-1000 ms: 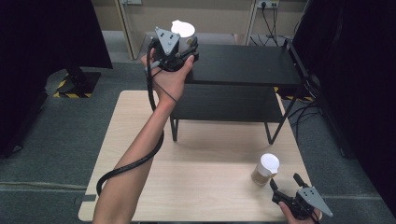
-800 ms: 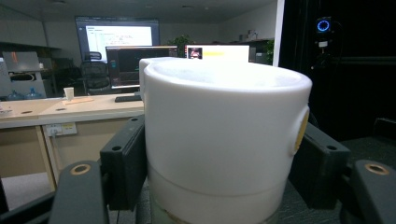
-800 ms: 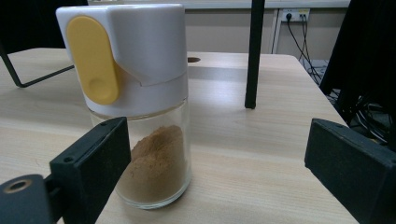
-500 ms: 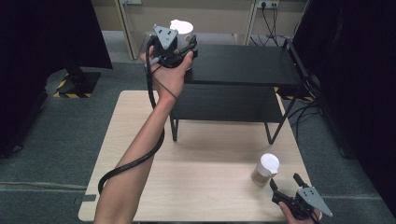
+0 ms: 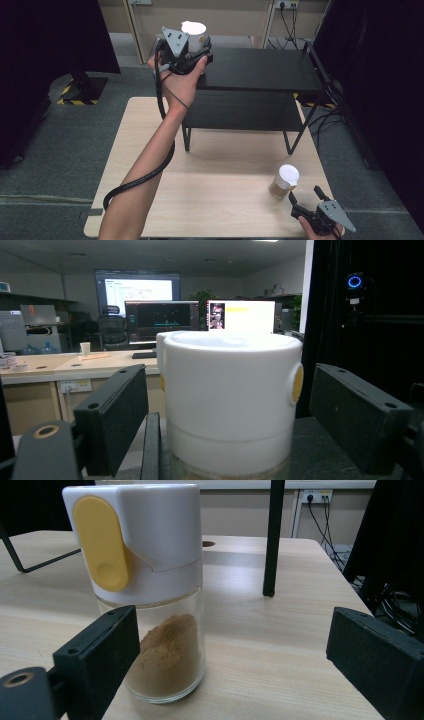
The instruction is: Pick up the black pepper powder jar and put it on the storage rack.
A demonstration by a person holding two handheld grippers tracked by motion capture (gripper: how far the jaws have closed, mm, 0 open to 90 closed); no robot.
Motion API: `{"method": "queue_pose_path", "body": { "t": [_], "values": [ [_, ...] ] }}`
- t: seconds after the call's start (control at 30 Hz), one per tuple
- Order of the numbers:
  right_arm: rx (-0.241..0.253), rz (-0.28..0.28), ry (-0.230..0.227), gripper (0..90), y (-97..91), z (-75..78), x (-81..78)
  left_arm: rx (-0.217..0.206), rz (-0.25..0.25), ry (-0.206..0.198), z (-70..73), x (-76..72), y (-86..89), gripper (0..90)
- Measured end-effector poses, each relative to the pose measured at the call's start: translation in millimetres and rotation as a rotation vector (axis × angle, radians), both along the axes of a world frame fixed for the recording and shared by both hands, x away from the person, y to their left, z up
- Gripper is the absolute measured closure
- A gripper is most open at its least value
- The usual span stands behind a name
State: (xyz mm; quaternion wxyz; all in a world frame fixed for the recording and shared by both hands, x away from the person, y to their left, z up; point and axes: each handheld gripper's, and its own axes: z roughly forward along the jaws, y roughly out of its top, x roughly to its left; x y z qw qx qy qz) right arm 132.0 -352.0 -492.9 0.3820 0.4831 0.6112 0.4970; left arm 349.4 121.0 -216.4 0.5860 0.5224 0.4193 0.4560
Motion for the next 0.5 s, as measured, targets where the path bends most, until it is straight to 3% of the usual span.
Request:
{"method": "queue_pose_path", "body": {
  "t": [0.5],
  "values": [
    [-0.001, 0.0, -0.003, 7.0, 0.0, -0.4, -0.2, 0.024, -0.064, -0.054, -32.9, -35.0, 17.3, 15.3]
  ]
}}
